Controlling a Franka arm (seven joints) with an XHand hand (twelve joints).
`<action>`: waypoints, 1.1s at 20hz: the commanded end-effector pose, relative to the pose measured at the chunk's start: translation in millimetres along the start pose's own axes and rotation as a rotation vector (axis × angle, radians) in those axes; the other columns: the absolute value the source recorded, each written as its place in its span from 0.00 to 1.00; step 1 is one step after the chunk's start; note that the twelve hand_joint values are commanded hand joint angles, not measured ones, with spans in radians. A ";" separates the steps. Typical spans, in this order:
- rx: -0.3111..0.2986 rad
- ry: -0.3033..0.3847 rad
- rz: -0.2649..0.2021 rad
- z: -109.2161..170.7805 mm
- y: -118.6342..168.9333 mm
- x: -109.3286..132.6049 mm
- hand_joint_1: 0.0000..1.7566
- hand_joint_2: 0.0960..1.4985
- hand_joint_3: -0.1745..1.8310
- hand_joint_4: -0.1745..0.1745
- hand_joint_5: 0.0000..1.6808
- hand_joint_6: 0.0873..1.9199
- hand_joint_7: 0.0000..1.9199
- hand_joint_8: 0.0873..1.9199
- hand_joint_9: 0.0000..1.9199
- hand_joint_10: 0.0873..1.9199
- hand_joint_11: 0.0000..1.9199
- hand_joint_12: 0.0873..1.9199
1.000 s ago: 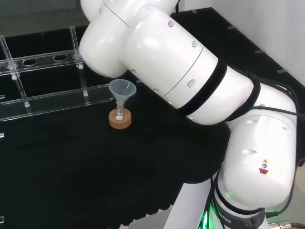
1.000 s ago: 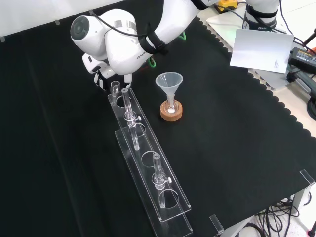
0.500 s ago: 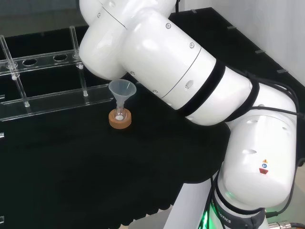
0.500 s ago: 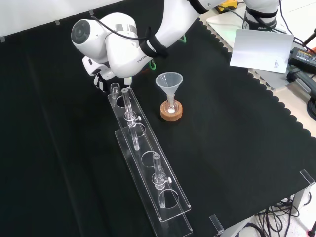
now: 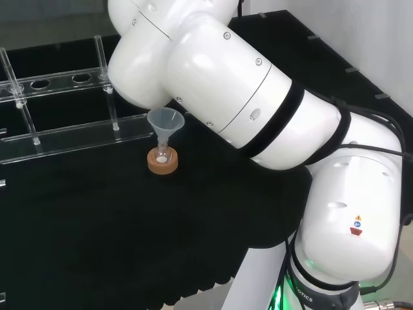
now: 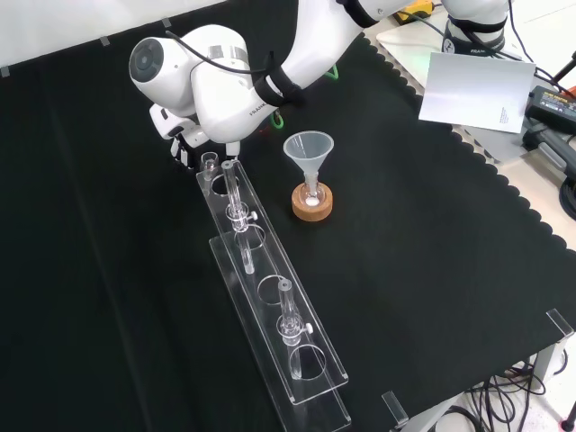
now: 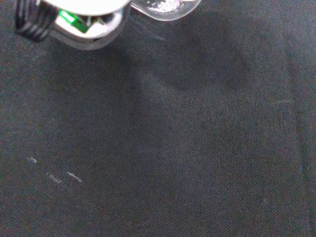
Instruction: Put the weighing funnel back on the table.
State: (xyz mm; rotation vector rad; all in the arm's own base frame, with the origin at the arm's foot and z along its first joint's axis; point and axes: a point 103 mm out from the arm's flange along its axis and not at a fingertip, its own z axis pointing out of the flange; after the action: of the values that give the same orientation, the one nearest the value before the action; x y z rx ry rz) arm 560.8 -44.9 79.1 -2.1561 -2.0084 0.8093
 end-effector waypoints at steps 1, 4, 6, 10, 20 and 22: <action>0.011 0.008 -0.008 1.5 0.9 1.3 0.65 0.41 0.38 1.00 0.79 0.24 0.38 0.29 0.62 0.00 0.53 0.46; 0.013 0.014 -0.011 3.5 0.7 2.5 0.64 0.42 0.37 1.00 0.79 0.24 0.38 0.29 0.62 0.00 0.53 0.45; 0.010 0.019 -0.017 4.0 0.2 1.9 0.64 0.45 0.33 1.00 0.79 0.24 0.37 0.30 0.62 0.00 0.52 0.45; 0.003 0.032 -0.039 4.7 -1.7 -0.7 0.63 0.53 0.23 1.00 0.76 0.24 0.33 0.31 0.59 0.00 0.49 0.47; -0.041 0.059 -0.103 -6.2 -23.6 -8.7 0.48 0.35 0.30 0.48 0.23 0.17 0.15 0.30 0.42 0.00 0.24 0.64; -0.048 0.047 -0.107 -10.2 -31.7 -9.4 0.46 0.35 0.29 0.47 0.21 0.11 0.12 0.30 0.41 0.00 0.22 0.65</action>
State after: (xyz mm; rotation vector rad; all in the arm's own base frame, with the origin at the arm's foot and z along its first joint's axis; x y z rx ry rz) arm 546.8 -49.0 87.6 -2.0656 -2.0760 0.7295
